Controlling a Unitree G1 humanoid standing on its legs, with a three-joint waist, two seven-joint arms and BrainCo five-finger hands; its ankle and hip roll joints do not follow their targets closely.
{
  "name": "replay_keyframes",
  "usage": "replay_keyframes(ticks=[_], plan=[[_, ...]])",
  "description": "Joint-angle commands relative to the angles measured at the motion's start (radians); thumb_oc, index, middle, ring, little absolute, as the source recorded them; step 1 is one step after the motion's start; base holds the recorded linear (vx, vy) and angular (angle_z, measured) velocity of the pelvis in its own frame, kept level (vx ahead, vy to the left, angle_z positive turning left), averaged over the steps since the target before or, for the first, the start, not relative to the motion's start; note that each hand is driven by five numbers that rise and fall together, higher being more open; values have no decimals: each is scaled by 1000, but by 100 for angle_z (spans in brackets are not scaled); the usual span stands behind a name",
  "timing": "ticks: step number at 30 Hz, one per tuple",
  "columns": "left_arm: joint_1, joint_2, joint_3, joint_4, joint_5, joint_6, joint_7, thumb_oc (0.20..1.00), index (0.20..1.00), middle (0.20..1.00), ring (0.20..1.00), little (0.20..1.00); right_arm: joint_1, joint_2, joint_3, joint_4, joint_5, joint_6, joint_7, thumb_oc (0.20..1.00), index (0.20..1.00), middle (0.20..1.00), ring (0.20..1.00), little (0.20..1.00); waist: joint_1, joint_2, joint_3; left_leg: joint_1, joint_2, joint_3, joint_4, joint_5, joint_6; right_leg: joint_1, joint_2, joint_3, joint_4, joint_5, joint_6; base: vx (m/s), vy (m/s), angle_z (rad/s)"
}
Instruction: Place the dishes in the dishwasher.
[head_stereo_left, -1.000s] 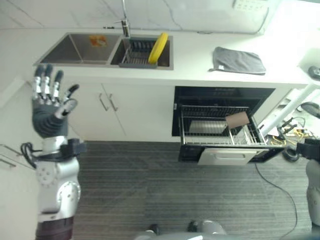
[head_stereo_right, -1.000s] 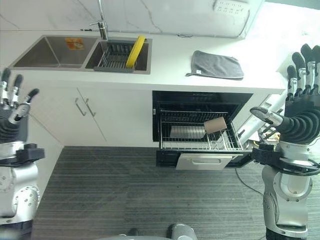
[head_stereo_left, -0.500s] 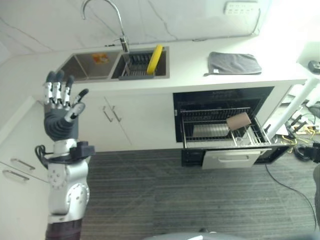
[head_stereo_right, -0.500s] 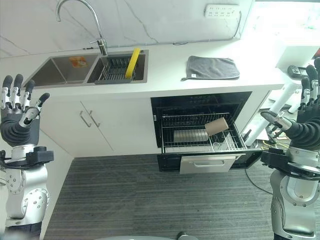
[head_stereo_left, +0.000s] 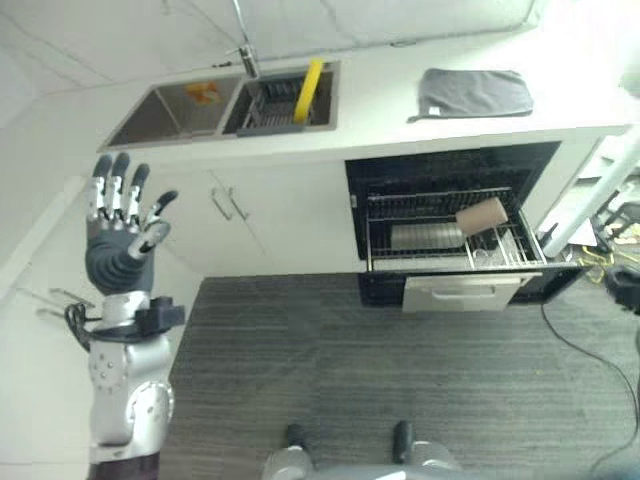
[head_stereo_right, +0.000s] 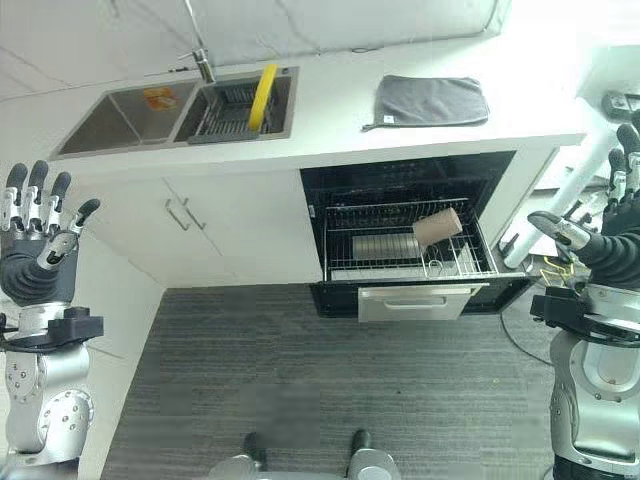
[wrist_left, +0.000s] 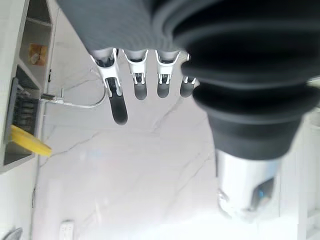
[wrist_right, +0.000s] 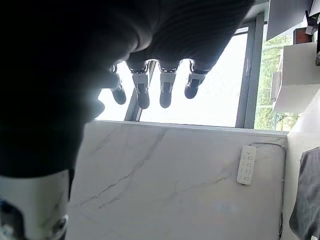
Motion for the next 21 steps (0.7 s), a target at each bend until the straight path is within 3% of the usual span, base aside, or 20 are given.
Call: replay_keyframes(ticks=[1,2,5,7,9,11,15,18,21], plan=[[32,39,7,-107,-16,-77,-2,1000,1000,1000,1000,1000,-70,-26,-4,-76,22,-24,-1,1000,1000,1000,1000,1000,6,-18,-65,-25,19,-12,7,24,-54,121,-20,9,-107,-73,46,385,952,-60],[30,44,7,-103,-27,-89,3,1000,1000,1000,1000,1000,-72,-29,-4,-77,25,-13,-9,1000,1000,1000,1000,1000,1,-16,-72,-19,28,2,7,16,-60,125,-47,3,-107,-68,62,302,844,-56],[13,52,14,-86,-44,-92,-11,1000,1000,1000,1000,1000,-63,-20,-12,-67,43,-23,-10,1000,1000,1000,1000,1000,-2,-18,-81,-2,-1,28,7,-4,-50,150,-89,-15,-107,-57,99,161,470,-33],[-9,68,31,-91,-57,-73,-31,1000,1000,1000,1000,1000,-37,1,-29,-82,47,-43,-4,1000,1000,1000,1000,1000,9,-33,-87,19,-61,2,7,-42,-24,168,-139,-34,-103,-37,137,204,519,-5],[-26,70,48,-95,-50,-35,-50,1000,1000,1000,1000,1000,-26,34,-22,-104,15,-56,-10,1000,1000,1000,1000,1000,24,-52,-79,37,-124,-28,7,-72,16,128,-201,-59,2,11,143,240,604,59],[-38,66,51,-90,-58,8,-65,1000,1000,1000,1000,1000,-29,55,-13,-107,8,-51,-13,1000,1000,1000,1000,1000,37,-61,-80,42,-162,-56,7,-89,44,97,-229,-71,68,50,137,179,408,48],[-46,67,44,-97,1,43,-65,1000,1000,1000,1000,1000,-57,95,31,-115,-41,-19,-2,1000,1000,1000,1000,1000,68,-57,-81,51,-207,-73,7,-109,81,52,-277,-129,187,118,129,129,333,27],[-44,74,43,-108,10,55,-51,1000,1000,1000,1000,1000,-82,104,63,-114,-76,2,-5,1000,1000,1000,1000,1000,84,-50,-82,56,-214,-70,7,-113,92,33,-274,-164,232,117,126,70,225,-12],[-65,98,25,-95,-28,67,-54,1000,1000,1000,1000,1000,-90,81,61,-89,-86,6,-36,1000,1000,1000,1000,1000,71,-57,-80,59,-232,-91,7,-118,108,12,-159,-117,228,49,111,87,142,-18]])
